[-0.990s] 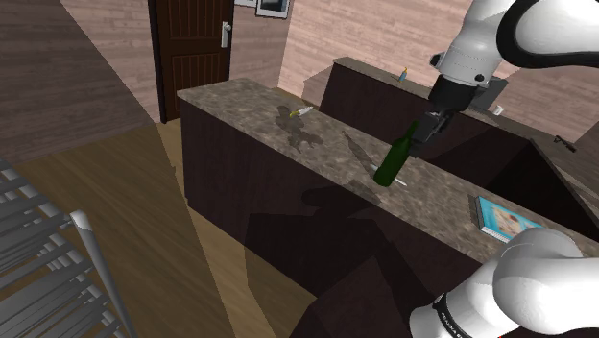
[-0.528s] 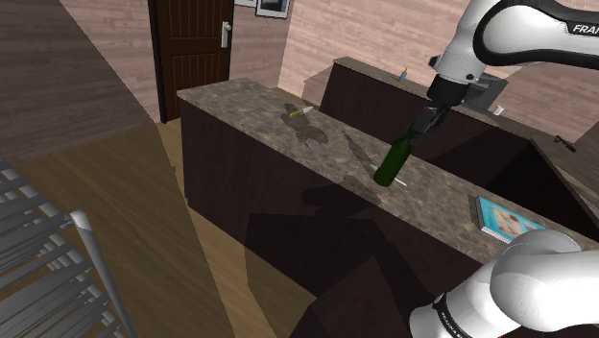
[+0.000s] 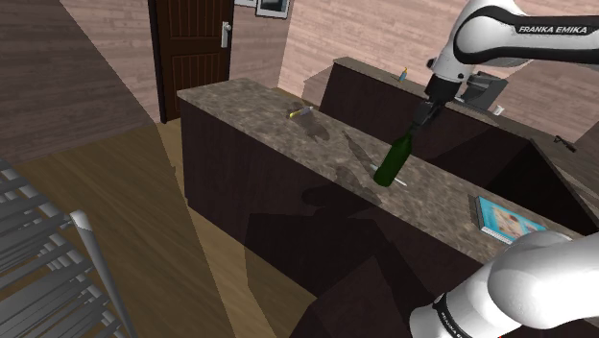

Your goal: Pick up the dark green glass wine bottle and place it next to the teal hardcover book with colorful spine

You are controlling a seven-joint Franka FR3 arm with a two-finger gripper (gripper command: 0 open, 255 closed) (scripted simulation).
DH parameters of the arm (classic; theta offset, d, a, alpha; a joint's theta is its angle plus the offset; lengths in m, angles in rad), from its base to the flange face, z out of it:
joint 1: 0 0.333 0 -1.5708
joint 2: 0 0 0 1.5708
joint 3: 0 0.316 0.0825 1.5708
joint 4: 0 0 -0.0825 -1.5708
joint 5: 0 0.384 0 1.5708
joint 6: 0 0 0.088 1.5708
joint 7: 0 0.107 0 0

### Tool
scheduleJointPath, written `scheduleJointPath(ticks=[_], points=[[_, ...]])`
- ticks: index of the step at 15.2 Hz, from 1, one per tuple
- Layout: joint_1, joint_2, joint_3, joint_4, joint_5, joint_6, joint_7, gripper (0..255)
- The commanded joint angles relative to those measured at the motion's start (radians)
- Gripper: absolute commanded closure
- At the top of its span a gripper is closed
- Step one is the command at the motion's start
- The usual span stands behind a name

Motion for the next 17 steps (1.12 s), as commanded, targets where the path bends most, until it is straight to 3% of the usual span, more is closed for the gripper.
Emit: scheduleJointPath(ticks=[1,9,17], points=[[-0.009,0.055,-0.033,0.034,-0.003,0.025,-0.039,0],[-0.046,0.315,-0.157,0.249,0.045,0.079,-0.213,0],[-0.129,0.625,-0.236,0.555,0.178,0.065,-0.398,0]])
